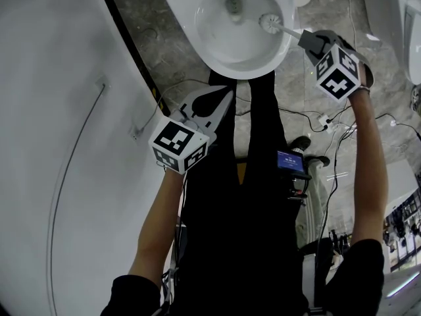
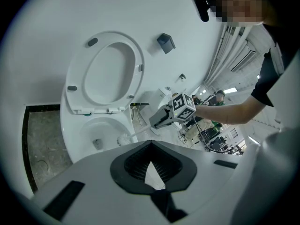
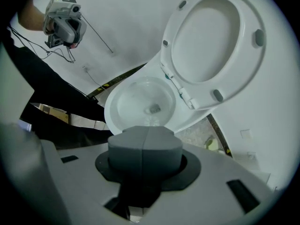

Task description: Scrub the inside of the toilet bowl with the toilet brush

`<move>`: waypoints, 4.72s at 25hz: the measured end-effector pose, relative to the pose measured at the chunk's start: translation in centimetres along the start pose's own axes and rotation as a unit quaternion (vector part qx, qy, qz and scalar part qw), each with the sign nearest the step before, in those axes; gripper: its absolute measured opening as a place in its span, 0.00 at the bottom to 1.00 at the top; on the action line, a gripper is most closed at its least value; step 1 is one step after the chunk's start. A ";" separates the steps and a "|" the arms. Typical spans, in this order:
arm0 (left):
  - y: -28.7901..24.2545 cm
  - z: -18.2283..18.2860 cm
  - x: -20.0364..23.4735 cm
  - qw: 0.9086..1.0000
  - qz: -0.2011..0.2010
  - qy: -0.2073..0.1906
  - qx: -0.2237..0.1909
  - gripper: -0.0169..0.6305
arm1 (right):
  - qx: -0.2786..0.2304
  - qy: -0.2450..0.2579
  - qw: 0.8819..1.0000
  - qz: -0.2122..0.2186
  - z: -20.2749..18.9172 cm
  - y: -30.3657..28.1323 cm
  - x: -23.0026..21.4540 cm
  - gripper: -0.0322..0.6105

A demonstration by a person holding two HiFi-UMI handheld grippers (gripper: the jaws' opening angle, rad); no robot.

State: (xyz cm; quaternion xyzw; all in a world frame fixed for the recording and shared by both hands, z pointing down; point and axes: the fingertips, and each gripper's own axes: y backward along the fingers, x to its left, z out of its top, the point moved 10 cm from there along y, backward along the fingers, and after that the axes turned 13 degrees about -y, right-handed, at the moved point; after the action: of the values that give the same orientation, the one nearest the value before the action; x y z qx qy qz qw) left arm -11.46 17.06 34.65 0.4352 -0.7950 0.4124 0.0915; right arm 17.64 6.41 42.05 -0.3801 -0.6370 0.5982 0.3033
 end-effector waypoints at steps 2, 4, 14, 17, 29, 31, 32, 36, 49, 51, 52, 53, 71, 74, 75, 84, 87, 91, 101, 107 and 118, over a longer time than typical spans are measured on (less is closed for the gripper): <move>-0.1 0.0 0.0 1.000 -0.001 0.000 0.000 0.04 | -0.010 -0.003 1.000 -0.014 0.2 0.1 -0.4 0.29; -0.2 0.1 -0.1 1.000 -0.001 0.000 0.001 0.04 | -0.019 -0.004 0.999 -0.026 0.3 0.1 -0.7 0.29; -0.4 0.5 0.0 1.000 -0.004 -0.003 0.002 0.04 | -0.058 0.006 0.994 -0.096 2.1 -0.7 0.1 0.29; -0.4 0.6 0.0 1.000 -0.003 -0.002 0.003 0.04 | -0.065 0.004 0.992 -0.110 2.7 -1.2 0.4 0.29; -0.3 0.4 0.1 1.000 -0.003 0.001 0.006 0.04 | -0.102 -0.038 0.988 -0.111 6.7 -2.5 1.6 0.29; -0.3 0.4 0.1 1.000 -0.004 0.001 0.007 0.04 | -0.104 -0.036 0.988 -0.108 7.3 -2.7 2.0 0.29; -0.3 0.4 0.1 1.000 -0.004 0.001 0.008 0.04 | -0.105 -0.036 0.988 -0.106 7.5 -2.8 2.1 0.29; -0.1 0.2 0.3 1.000 -0.002 0.004 0.009 0.04 | -0.106 -0.043 0.989 -0.098 8.3 -3.4 2.4 0.29; 0.3 0.3 0.7 1.000 0.002 0.009 0.012 0.04 | -0.115 -0.076 0.989 -0.056 10.8 -5.2 3.4 0.29; 0.3 0.3 0.7 1.000 0.002 0.009 0.011 0.04 | -0.117 -0.080 0.989 -0.050 11.2 -5.4 3.7 0.29; 0.3 0.3 0.7 1.000 0.002 0.010 0.011 0.04 | -0.119 -0.083 0.988 -0.046 11.4 -5.5 3.9 0.29; 0.3 0.3 0.7 1.000 0.002 0.010 0.012 0.04 | -0.121 -0.087 0.988 -0.040 11.6 -5.5 4.1 0.29; -0.5 0.1 -0.1 1.000 -0.007 0.007 0.011 0.04 | -0.117 -0.073 0.989 0.046 9.6 -6.4 8.1 0.29; -0.7 0.0 -0.3 1.000 -0.008 0.006 0.011 0.04 | -0.112 -0.081 0.989 0.055 8.5 -6.5 8.9 0.29; -0.7 0.0 -0.4 1.000 -0.009 0.005 0.010 0.04 | -0.110 -0.082 0.989 0.058 8.2 -6.5 9.2 0.29; -1.3 0.1 -0.8 1.000 -0.015 -0.001 0.012 0.04 | -0.100 -0.093 0.988 0.079 5.6 -6.7 11.2 0.29; -1.4 -0.1 -1.0 1.000 -0.017 -0.003 0.013 0.04 | -0.101 -0.098 0.987 0.084 4.9 -6.6 11.5 0.29; -1.4 -0.2 -1.3 1.000 -0.018 -0.006 0.014 0.04 | -0.095 -0.093 0.987 0.089 3.7 -6.5 12.0 0.29; -1.7 -0.1 -1.4 1.000 -0.017 -0.006 0.014 0.04 | -0.084 -0.094 0.987 0.095 0.0 -5.7 12.3 0.29; -1.6 0.1 -1.0 1.000 -0.014 -0.005 0.014 0.04 | -0.064 -0.087 0.991 0.080 -2.0 -5.4 12.9 0.29; -1.5 0.1 -1.0 1.000 -0.013 -0.005 0.014 0.05 | -0.026 -0.046 0.998 0.041 -3.5 -5.2 10.8 0.30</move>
State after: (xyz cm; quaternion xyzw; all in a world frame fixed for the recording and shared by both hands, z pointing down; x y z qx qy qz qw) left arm -9.67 17.20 34.95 0.4491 -0.7840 0.4197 0.0866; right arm 14.25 17.43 46.82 -0.3860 -0.6492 0.6103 0.2388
